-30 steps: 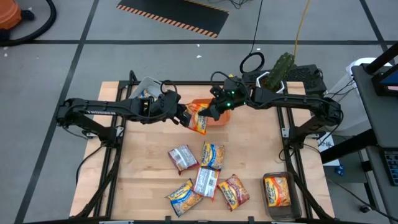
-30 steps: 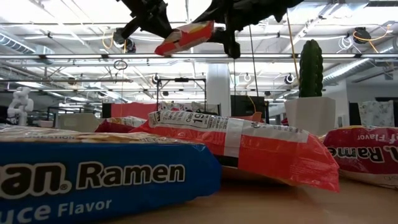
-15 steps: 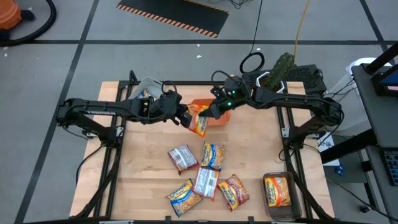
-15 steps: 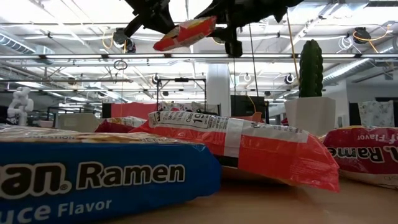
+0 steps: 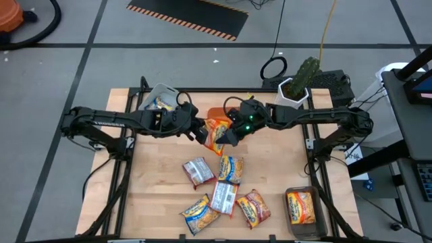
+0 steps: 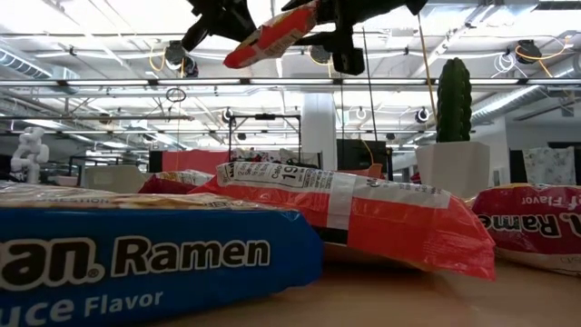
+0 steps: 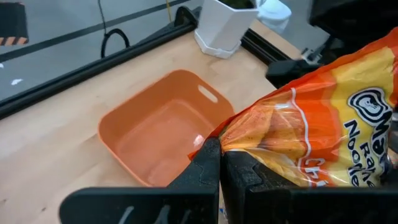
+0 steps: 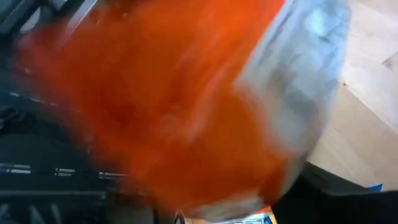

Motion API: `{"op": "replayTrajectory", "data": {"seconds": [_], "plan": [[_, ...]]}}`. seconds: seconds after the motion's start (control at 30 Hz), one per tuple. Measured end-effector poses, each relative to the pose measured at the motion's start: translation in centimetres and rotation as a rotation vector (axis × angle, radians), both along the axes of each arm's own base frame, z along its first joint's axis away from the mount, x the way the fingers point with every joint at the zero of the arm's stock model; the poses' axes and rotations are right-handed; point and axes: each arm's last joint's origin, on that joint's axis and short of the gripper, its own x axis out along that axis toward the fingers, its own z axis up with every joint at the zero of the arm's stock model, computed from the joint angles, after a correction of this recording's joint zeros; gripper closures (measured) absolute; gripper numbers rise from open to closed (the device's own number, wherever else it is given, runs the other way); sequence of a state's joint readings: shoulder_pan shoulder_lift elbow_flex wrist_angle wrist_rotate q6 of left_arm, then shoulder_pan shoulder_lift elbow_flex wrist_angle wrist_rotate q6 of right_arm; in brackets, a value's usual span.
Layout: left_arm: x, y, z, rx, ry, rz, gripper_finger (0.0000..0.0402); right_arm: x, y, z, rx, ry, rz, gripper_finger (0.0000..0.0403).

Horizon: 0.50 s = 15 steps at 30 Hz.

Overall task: Sort Maruchan noodles
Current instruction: Put the left orange noodle pack into the black bin

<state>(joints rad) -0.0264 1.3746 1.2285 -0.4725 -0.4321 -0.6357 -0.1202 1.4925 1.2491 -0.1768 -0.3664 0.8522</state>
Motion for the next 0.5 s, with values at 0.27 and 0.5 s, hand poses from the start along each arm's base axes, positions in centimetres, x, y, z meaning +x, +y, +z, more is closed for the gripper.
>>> {"op": "replayTrajectory", "data": {"seconds": [0.27,0.5], "plan": [[-0.1,-1.6,0.0,0.007,0.01,-0.059,0.0401,0.0,0.2,0.0,0.027,0.016,-0.027,0.0285],[-0.1,-1.9,0.0,0.007,0.009,-0.07,0.04,0.0,0.1,-0.1,0.023,0.016,-0.022,0.0287]]}}
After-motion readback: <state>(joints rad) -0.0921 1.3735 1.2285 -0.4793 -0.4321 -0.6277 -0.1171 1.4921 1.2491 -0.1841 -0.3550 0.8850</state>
